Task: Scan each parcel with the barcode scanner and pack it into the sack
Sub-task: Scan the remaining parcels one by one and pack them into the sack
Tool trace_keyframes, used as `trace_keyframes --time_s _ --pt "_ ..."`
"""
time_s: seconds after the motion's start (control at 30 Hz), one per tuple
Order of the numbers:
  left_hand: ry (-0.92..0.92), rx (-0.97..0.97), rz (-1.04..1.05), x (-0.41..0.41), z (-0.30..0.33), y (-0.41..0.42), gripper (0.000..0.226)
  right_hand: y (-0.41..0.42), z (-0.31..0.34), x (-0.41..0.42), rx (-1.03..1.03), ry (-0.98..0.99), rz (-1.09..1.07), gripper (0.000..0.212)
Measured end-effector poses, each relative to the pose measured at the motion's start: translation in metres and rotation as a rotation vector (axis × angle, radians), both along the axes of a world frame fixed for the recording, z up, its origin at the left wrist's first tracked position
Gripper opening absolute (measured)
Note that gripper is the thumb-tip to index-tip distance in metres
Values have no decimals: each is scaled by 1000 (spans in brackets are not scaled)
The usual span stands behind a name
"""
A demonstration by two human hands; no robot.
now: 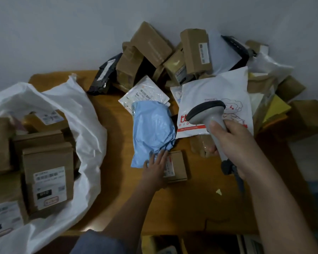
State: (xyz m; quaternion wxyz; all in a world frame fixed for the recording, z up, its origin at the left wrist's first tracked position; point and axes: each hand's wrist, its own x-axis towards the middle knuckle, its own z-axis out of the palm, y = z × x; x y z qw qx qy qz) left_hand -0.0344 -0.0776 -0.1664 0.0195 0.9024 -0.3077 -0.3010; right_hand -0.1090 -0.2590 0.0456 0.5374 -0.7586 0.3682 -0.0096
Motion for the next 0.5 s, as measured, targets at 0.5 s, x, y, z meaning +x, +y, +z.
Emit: trace_keyframes --time_s 0.5 --pt "566 -698 1066 24 58 25 116 9 2 21 141 -126 41 25"
